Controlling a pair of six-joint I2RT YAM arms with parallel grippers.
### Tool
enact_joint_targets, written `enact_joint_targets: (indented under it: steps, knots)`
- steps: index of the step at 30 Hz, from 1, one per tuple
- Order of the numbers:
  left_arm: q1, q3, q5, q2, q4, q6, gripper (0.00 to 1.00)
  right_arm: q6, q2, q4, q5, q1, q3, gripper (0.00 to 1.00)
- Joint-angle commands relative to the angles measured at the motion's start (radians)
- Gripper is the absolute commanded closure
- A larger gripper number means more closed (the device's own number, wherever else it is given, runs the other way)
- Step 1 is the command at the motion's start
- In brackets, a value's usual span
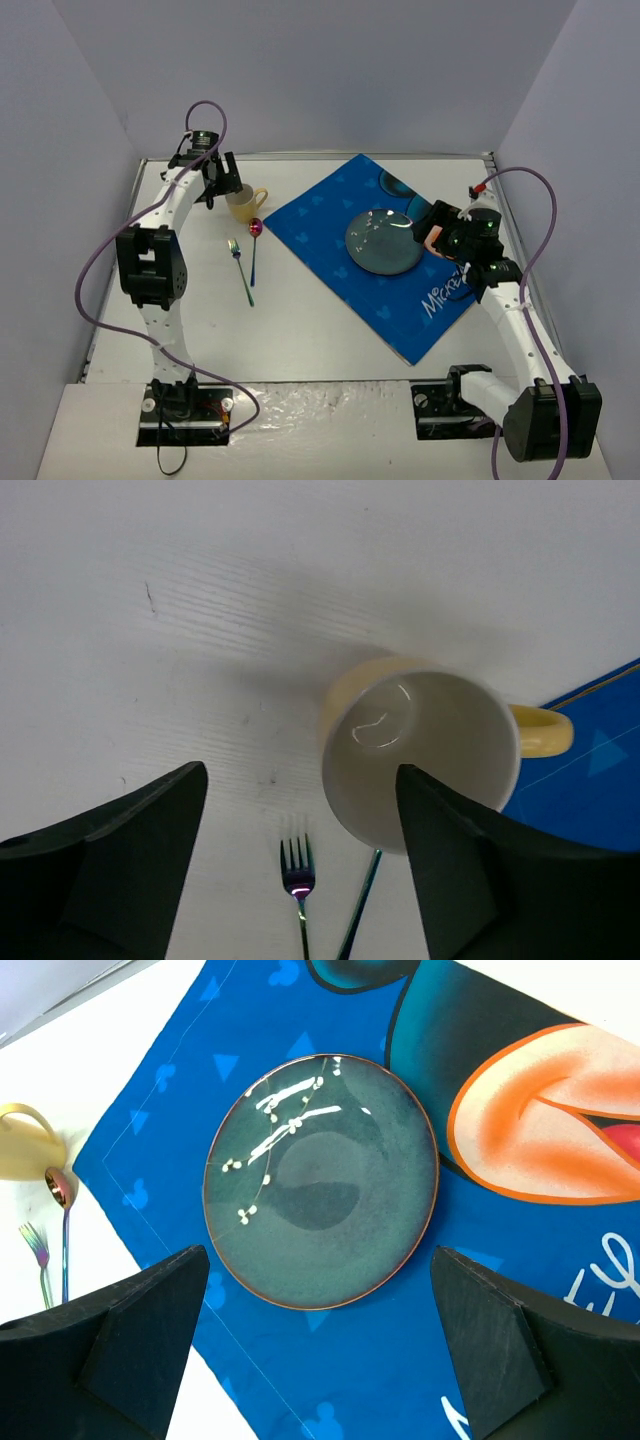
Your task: Set the dinner table for one person
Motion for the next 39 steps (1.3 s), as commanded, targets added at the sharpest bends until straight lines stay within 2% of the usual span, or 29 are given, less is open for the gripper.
enact_joint_targets:
  steps: [1,10,12,14,19,23,24,25,28,33,39]
  knots:
    - [0.001,0.094,0.003,0.028,-0.017,0.004,0.35,-0.025,-0.025,0.036,-0.022,0.012,0.050,0.10]
    - [0.001,0.100,0.023,0.037,0.002,0.031,0.78,-0.033,-0.022,0.034,-0.021,0.024,0.050,0.10]
    - [0.001,0.108,0.029,0.036,0.000,0.038,0.91,-0.038,-0.015,0.034,-0.024,0.031,0.060,0.10]
    - [-0.001,0.124,0.029,0.026,-0.011,0.053,1.00,-0.052,-0.011,0.034,-0.030,0.041,0.075,0.10]
    - [-0.023,0.205,0.022,-0.050,-0.083,0.120,1.00,-0.110,0.011,0.034,-0.035,0.117,0.142,0.10]
    - [-0.068,0.257,0.020,-0.103,-0.181,0.200,1.00,-0.245,0.057,0.033,-0.002,0.249,0.209,0.10]
    - [-0.094,0.266,0.019,-0.126,-0.212,0.226,1.00,-0.306,0.075,0.025,0.017,0.323,0.240,0.09]
    - [-0.114,0.263,0.020,-0.152,-0.230,0.241,1.00,-0.341,0.089,0.017,0.019,0.392,0.277,0.08]
    - [-0.190,0.207,0.000,-0.220,-0.271,0.277,1.00,-0.446,0.152,-0.011,-0.002,0.496,0.355,0.08]
    - [-0.286,0.089,0.004,-0.332,-0.279,0.274,1.00,-0.554,0.293,-0.105,-0.032,0.616,0.481,0.09]
    - [-0.358,0.056,0.005,-0.379,-0.316,0.287,1.00,-0.625,0.399,-0.132,0.024,0.711,0.556,0.10]
